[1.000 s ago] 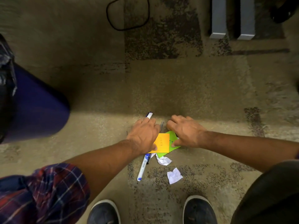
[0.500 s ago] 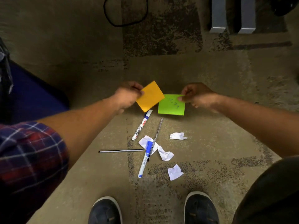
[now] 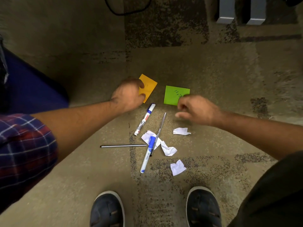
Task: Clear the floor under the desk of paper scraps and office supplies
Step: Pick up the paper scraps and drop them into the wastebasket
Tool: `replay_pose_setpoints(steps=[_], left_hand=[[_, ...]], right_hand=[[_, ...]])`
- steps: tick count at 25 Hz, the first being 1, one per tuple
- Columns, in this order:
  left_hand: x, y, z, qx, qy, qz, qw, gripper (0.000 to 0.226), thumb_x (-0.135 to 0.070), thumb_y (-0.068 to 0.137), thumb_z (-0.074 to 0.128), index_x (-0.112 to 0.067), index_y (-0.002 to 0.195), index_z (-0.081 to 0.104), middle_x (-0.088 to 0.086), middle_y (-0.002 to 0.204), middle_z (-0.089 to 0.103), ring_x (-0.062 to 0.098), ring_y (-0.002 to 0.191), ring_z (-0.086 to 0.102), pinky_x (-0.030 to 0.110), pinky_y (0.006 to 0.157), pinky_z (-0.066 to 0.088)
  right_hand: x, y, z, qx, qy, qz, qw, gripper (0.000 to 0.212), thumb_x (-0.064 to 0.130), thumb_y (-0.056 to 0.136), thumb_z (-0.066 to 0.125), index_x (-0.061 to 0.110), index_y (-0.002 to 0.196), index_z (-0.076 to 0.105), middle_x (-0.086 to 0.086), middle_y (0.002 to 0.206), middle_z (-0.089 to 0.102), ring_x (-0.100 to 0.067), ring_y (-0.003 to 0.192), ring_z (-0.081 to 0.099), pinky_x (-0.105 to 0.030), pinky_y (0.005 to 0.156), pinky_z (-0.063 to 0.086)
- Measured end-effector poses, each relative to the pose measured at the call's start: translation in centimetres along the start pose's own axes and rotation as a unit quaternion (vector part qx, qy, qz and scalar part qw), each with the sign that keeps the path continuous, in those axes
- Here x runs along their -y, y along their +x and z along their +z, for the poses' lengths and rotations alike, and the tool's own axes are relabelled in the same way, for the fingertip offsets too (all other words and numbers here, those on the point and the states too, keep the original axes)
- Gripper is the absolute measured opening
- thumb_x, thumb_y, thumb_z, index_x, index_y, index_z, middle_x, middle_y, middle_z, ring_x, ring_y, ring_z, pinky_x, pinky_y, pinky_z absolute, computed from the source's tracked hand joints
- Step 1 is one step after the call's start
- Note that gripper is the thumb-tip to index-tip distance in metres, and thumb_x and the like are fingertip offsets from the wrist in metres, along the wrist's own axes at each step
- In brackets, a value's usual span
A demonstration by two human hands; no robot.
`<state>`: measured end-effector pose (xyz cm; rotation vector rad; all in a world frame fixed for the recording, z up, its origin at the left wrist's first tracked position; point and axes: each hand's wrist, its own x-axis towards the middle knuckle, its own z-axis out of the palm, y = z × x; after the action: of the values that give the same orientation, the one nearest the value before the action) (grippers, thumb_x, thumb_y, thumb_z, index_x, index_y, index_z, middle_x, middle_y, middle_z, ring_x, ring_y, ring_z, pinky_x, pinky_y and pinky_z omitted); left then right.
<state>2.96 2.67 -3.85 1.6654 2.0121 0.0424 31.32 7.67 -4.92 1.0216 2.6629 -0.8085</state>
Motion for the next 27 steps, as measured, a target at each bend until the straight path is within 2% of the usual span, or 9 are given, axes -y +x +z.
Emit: replay_pose_setpoints(steps=[3,5,8,11,15,18,22,25,27], left_hand=[[-0.8,-2.6,0.5,0.056,0.017,0.072,0.996,0.017,-0.039,0.084,0.068,-0.024,0.088,0.074,-0.005,0.078,0.071,0.023,0.08,0.071,0.033,0.07,0.058],[-1.1,-3.8,1.4,0.085,0.052,0.09,0.991,0.02,-0.04,0.083,0.068,-0.021,0.077,0.071,-0.007,0.069,0.069,0.021,0.072,0.07,0.03,0.063,0.056],[-1.3,-4.9,2.4,0.128,0.095,0.077,0.984,0.027,-0.046,0.077,0.067,-0.019,0.072,0.069,-0.004,0.068,0.069,0.021,0.067,0.068,0.029,0.059,0.055],[-1.7,-5.5,2.9,0.179,0.151,0.058,0.971,0.035,-0.052,0.076,0.07,-0.018,0.071,0.064,-0.004,0.071,0.066,0.019,0.068,0.065,0.025,0.052,0.041],[-2.2,-6.0,3.6,0.21,0.143,0.05,0.966,0.029,-0.046,0.078,0.074,-0.018,0.08,0.069,-0.003,0.08,0.072,0.02,0.079,0.069,0.027,0.061,0.045],[-2.4,-6.3,4.2,0.217,0.128,0.045,0.967,0.022,-0.039,0.079,0.075,-0.022,0.073,0.063,-0.005,0.08,0.071,0.02,0.08,0.068,0.027,0.061,0.044],[-2.1,-5.3,3.5,0.245,0.017,0.006,0.969,0.016,-0.026,0.076,0.075,-0.02,0.066,0.065,-0.007,0.065,0.066,0.018,0.071,0.066,0.025,0.061,0.045],[-2.0,-4.0,1.8,0.23,-0.061,-0.012,0.971,0.021,-0.021,0.078,0.074,-0.014,0.063,0.063,0.001,0.06,0.058,0.019,0.062,0.054,0.025,0.054,0.037],[-1.8,-3.3,0.5,0.198,-0.083,-0.033,0.976,0.025,-0.016,0.079,0.07,-0.013,0.059,0.055,0.002,0.058,0.049,0.02,0.061,0.047,0.025,0.051,0.03]], right_hand=[[1.1,-1.0,1.6,0.094,-0.052,-0.064,0.992,0.034,0.06,0.087,0.067,0.03,0.088,0.05,0.008,0.091,0.056,-0.017,0.082,0.06,-0.032,0.064,0.048],[1.2,-1.6,2.4,0.098,-0.084,-0.087,0.988,0.04,0.066,0.084,0.065,0.03,0.093,0.053,0.007,0.095,0.059,-0.019,0.084,0.061,-0.032,0.066,0.046],[1.4,-2.4,3.2,0.112,-0.145,-0.102,0.978,0.05,0.07,0.083,0.06,0.029,0.112,0.056,0.004,0.11,0.062,-0.021,0.097,0.063,-0.035,0.079,0.051],[1.8,-2.7,3.8,0.113,-0.147,-0.114,0.976,0.032,0.052,0.091,0.056,0.026,0.109,0.058,0.002,0.109,0.061,-0.022,0.099,0.063,-0.039,0.087,0.055],[2.0,-2.3,3.6,0.084,-0.019,-0.052,0.995,0.013,0.028,0.091,0.059,0.022,0.081,0.053,0.004,0.081,0.056,-0.017,0.073,0.051,-0.034,0.069,0.048],[1.8,-2.5,3.2,0.049,0.018,-0.029,0.998,0.015,0.019,0.084,0.06,0.022,0.075,0.048,0.005,0.07,0.055,-0.018,0.06,0.05,-0.027,0.057,0.034],[2.4,-3.4,3.7,0.026,0.05,-0.037,0.998,0.011,0.007,0.075,0.056,0.016,0.072,0.05,-0.002,0.061,0.058,-0.021,0.052,0.052,-0.027,0.05,0.037],[3.4,-4.3,4.6,0.047,0.069,-0.039,0.996,0.015,0.009,0.076,0.05,0.017,0.088,0.053,-0.001,0.07,0.061,-0.018,0.059,0.054,-0.029,0.056,0.044],[4.0,-5.0,5.3,0.051,0.037,-0.063,0.996,0.022,0.026,0.082,0.05,0.018,0.103,0.053,0.0,0.082,0.062,-0.02,0.069,0.056,-0.033,0.063,0.05]])
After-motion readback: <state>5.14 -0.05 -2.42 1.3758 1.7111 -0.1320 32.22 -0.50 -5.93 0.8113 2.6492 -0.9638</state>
